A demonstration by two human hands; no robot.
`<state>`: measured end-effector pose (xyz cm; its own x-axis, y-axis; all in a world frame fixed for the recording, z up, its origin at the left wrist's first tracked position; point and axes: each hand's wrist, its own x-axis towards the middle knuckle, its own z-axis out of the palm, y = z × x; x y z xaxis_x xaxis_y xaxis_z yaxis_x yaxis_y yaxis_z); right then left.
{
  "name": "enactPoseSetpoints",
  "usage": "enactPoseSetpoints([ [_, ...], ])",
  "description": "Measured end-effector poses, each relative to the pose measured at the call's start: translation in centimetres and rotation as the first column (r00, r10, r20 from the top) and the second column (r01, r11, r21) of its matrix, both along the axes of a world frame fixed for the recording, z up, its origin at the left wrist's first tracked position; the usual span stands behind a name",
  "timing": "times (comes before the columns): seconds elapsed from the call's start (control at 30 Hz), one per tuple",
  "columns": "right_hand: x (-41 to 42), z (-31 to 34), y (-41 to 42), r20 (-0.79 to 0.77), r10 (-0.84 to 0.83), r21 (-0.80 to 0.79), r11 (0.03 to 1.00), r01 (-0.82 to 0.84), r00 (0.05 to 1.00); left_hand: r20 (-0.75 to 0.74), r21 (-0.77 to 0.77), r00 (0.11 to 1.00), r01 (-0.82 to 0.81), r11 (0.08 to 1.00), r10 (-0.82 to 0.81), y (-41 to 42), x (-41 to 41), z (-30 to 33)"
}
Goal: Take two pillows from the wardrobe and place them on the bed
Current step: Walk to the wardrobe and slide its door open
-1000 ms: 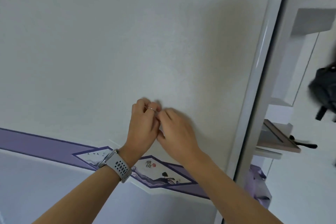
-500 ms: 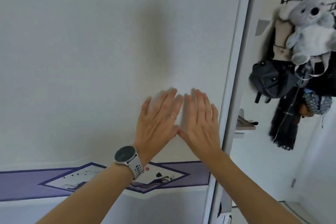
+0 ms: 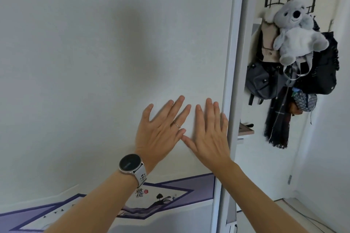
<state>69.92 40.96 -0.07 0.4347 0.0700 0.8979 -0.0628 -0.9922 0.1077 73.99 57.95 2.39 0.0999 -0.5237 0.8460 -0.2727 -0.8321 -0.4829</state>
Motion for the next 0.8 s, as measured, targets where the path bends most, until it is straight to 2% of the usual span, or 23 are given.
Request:
enactPoseSetpoints([
  [0.27, 2.0, -0.5, 0.5, 0.145, 0.080, -0.021, 0.997, -0.078, 0.986, 0.099, -0.006, 0.995, -0.031, 1.000, 0.031, 0.4, 0.5, -0.1],
  [0.8, 3.3, -1.1, 5.4, 0.197, 0.178, 0.019, 0.983, -0.185, 0.964, 0.126, 0.004, 0.989, -0.083, 0.997, 0.082, 4.8, 0.3, -0.1],
])
